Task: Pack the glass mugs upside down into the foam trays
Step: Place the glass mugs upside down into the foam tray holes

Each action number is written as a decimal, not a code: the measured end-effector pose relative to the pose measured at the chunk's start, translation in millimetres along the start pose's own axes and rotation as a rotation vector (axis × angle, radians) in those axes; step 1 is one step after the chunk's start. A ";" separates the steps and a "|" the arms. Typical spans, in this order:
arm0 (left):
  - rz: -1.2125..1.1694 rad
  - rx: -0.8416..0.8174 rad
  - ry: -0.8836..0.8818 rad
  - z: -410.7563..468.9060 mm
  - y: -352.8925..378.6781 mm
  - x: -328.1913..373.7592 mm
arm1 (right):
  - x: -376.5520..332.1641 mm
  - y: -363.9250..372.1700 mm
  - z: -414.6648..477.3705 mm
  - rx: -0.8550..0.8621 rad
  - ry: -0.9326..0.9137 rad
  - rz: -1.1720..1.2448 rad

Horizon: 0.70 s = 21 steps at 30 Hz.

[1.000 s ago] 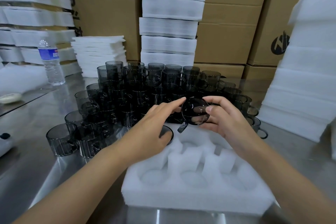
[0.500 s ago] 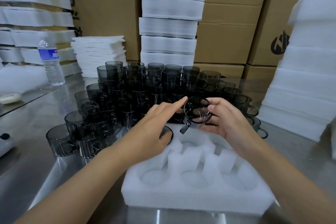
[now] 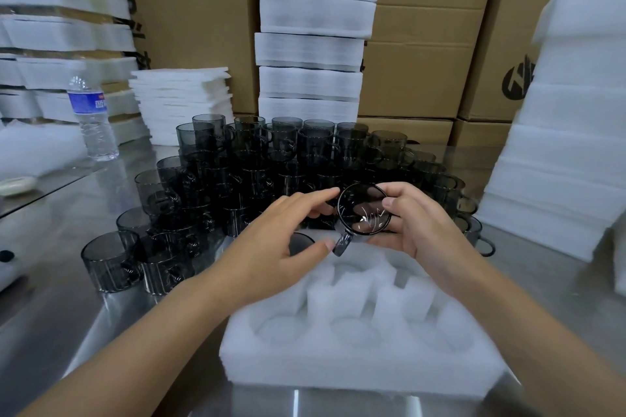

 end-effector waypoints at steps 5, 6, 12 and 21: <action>-0.006 -0.024 0.003 -0.4 0.0 2.0 | 0.4 -1.4 0.0 0.013 -0.004 0.007; 0.000 -0.034 0.004 -0.1 0.9 2.3 | 0.0 -1.7 -0.2 0.022 -0.005 0.004; -0.005 -0.079 -0.026 -0.1 5.7 -0.7 | -9.1 3.3 -7.3 0.017 -0.044 -0.104; -0.040 -0.156 -0.038 0.0 10.6 2.7 | -18.7 -5.0 -11.4 0.107 -0.116 -0.364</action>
Point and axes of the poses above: each hand's wrist, its own z-axis towards the middle knuckle, its own y-axis out of the palm, x = y × z, the point moved 10 cm from there along z, towards the middle knuckle, and after that the axes turned 15 degrees about z, right-handed, at the moved point
